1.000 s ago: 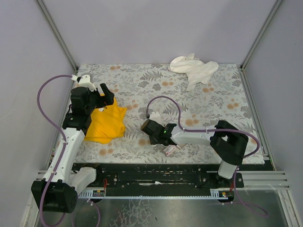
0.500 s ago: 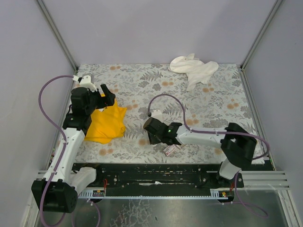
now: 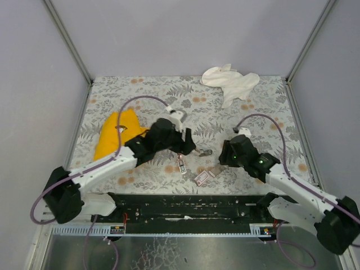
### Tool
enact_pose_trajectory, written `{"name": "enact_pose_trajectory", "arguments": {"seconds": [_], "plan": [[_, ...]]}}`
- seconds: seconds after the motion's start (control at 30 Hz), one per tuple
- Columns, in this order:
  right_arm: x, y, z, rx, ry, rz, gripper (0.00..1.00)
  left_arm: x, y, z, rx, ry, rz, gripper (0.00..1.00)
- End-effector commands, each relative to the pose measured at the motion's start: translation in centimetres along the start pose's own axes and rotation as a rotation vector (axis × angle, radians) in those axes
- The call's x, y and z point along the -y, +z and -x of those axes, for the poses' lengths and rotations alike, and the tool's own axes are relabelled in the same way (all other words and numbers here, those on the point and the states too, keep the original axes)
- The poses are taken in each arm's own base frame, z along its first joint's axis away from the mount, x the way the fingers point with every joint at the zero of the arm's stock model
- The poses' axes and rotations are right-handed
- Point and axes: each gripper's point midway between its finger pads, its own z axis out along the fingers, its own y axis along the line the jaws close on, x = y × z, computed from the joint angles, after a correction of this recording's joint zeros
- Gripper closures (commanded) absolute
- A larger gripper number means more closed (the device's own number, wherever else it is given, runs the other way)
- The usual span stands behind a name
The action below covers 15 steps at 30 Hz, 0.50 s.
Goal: Load the staples into the stapler
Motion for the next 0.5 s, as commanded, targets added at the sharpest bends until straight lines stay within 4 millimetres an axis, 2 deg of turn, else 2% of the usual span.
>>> {"name": "enact_pose_trajectory", "arguments": {"seconds": [0.0,0.13,0.23,0.33,0.47], "plan": [[3.4,-0.8,0.1,0.001,0.039,-0.011,0.43,5.4,3.7,-0.5,0.009,0.035,-0.025,0.36],[6.3,-1.4,0.4,-0.002,0.064,-0.065,0.42,9.2,6.6,-2.9,-0.056,0.080,-0.054,0.42],[7.0,-1.2,0.5,-0.007,0.093,-0.037,0.41,10.7,8.6,-4.9,-0.110,0.072,-0.090,0.48],[6.9,-0.9,0.4,-0.015,0.116,-0.011,0.41,10.7,10.8,-7.3,-0.173,0.067,-0.087,0.55],[6.4,-0.7,0.2,-0.008,0.141,0.026,0.41,10.4,12.7,-9.2,-0.229,0.105,-0.053,0.62]]}}
